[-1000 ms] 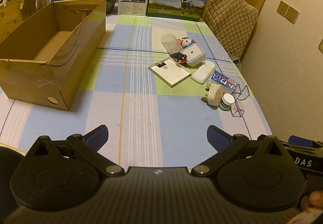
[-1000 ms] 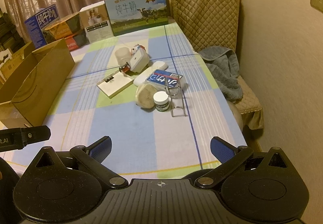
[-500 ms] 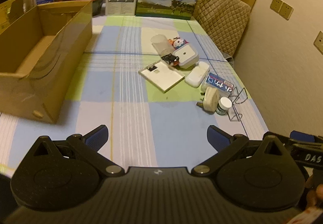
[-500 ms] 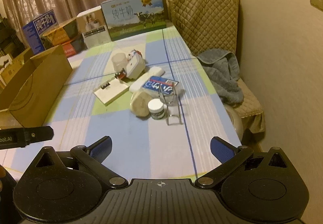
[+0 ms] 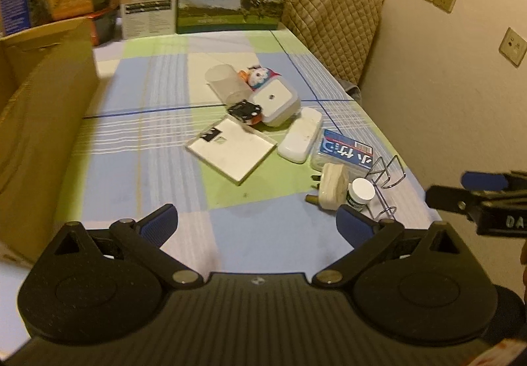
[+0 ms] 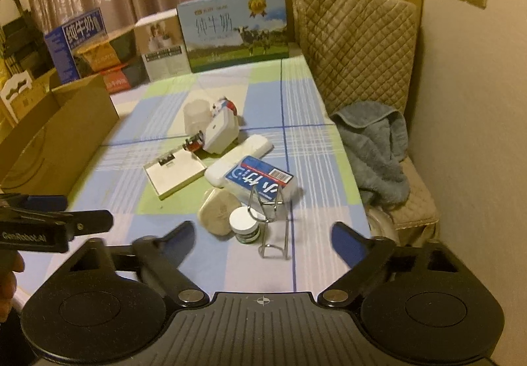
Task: Organize rigid objects
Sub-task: 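Grasp the white roll with the left tool while the right tool grasps the wire rack, then carry the white roll and wire rack over the cardboard box with both tools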
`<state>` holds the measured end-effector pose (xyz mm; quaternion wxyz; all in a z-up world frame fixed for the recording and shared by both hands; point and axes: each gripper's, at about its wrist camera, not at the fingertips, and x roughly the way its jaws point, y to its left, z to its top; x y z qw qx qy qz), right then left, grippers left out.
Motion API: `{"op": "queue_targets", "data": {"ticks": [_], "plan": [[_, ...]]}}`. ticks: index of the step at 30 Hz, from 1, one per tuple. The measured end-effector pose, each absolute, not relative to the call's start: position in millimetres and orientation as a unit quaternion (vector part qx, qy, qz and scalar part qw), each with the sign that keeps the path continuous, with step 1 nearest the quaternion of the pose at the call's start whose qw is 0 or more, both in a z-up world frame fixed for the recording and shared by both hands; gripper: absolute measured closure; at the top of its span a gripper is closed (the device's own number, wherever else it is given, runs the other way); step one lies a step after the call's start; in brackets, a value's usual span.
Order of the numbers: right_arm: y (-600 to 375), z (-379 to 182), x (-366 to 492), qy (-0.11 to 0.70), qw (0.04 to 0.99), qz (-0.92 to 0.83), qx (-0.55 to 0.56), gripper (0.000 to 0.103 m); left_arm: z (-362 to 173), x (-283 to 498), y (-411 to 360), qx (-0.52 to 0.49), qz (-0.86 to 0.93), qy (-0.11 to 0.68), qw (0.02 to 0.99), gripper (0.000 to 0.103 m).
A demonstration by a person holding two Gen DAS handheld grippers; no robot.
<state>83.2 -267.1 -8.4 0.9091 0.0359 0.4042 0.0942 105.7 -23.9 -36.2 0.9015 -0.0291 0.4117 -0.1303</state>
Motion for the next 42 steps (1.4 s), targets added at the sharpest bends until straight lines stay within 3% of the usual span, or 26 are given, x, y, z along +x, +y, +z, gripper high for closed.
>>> {"op": "queue_targets", "data": {"ticks": [12, 14, 16, 25, 27, 30, 42], "plan": [[-259.5, -43.7, 149.0, 0.465, 0.879, 0.103, 0.031, 0.055, -69.3, 143.3, -52.5, -0.023, -0.181, 0.425, 0.887, 0.022], [-259.8, -48.5, 154.5, 0.475, 0.873, 0.107, 0.035, 0.071, -72.3, 146.5, -56.4, -0.022, -0.196, 0.425, 0.883, 0.025], [-260.2, -49.2, 156.5, 0.477, 0.872, 0.107, 0.037, 0.078, -74.8, 150.0, -60.8, -0.020, -0.214, 0.424, 0.880, 0.029], [-263.7, -48.2, 156.5, 0.469, 0.875, 0.109, 0.053, 0.079, -89.4, 169.6, -92.6, 0.023, -0.273, 0.420, 0.865, 0.057], [-263.9, -48.0, 157.0, 0.470, 0.874, 0.109, 0.055, 0.079, -94.8, 173.5, -97.8, 0.026, -0.284, 0.428, 0.858, 0.071], [-263.9, -47.6, 156.6, 0.469, 0.875, 0.108, 0.057, 0.079, -97.9, 175.2, -101.5, 0.024, -0.290, 0.429, 0.855, 0.081], [-258.9, -30.7, 143.5, 0.447, 0.887, 0.106, 0.052, 0.079, -77.8, 154.8, -60.1, 0.001, -0.253, 0.437, 0.863, 0.086]]}}
